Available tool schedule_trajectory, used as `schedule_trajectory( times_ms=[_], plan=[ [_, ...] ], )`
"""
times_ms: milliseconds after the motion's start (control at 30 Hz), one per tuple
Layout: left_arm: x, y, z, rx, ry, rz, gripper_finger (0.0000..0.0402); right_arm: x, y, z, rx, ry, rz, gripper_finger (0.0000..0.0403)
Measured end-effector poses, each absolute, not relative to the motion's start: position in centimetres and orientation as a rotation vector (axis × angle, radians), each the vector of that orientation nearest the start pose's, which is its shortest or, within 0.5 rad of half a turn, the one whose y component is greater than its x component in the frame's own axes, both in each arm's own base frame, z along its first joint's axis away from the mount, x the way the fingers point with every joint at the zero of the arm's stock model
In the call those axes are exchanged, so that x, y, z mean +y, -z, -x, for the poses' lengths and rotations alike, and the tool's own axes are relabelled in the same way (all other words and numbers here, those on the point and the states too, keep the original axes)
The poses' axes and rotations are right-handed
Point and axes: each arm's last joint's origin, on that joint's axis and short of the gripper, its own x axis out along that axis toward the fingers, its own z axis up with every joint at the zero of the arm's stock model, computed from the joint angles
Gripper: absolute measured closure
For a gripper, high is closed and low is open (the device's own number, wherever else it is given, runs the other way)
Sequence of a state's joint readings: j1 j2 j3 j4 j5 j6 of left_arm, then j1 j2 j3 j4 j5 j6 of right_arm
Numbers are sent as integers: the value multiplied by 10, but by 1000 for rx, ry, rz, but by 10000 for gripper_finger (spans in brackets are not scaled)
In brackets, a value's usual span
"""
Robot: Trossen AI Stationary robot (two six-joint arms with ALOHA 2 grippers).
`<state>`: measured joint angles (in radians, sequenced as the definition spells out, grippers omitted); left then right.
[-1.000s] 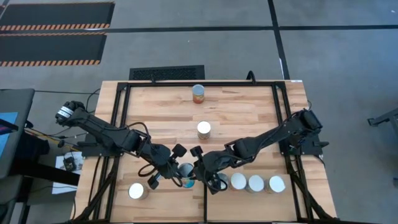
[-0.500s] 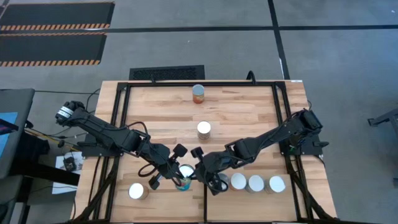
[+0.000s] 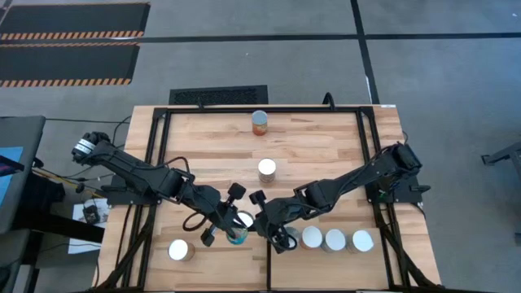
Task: Pick and place cans onto a shelf
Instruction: Put the canned tomatoes on the shelf aligned with the other canned tomatoes
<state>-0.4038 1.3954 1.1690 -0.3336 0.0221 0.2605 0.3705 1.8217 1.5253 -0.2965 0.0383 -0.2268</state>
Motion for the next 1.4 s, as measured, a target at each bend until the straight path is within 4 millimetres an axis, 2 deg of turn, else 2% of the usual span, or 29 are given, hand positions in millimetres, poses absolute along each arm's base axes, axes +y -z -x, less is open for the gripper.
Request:
schedule_trajectory(
  times_ms=[167, 300, 433, 700, 833, 967, 1067, 1233, 1400],
  plan=[
    [-115, -330, -270, 477, 438, -334, 363, 153, -291, -388, 549, -376, 350, 400],
    [-115, -338, -247, 426, 411, -341, 353, 155, -299, -378, 563, -332, 372, 401],
    [-112, -325, -223, 344, 328, -335, 366, 160, -326, -359, 590, -295, 360, 403],
    [-88, -283, -182, 139, 201, -230, 392, 189, -402, -316, 603, -298, 296, 403],
    [-79, -269, -166, 68, 192, -181, 393, 210, -416, -292, 677, -319, 188, 403],
    [-72, -263, -154, 34, 164, -154, 393, 231, -414, -267, 777, -296, 13, 403],
    [-69, -263, -149, 30, 160, -152, 393, 247, -407, -248, 859, -211, -109, 403],
    [-68, -263, -147, 37, 158, -168, 393, 278, -375, -227, 1022, -27, -232, 403],
    [-67, -263, -147, 41, 142, -183, 393, 312, -340, -218, 1114, 98, -300, 403]
  ],
)
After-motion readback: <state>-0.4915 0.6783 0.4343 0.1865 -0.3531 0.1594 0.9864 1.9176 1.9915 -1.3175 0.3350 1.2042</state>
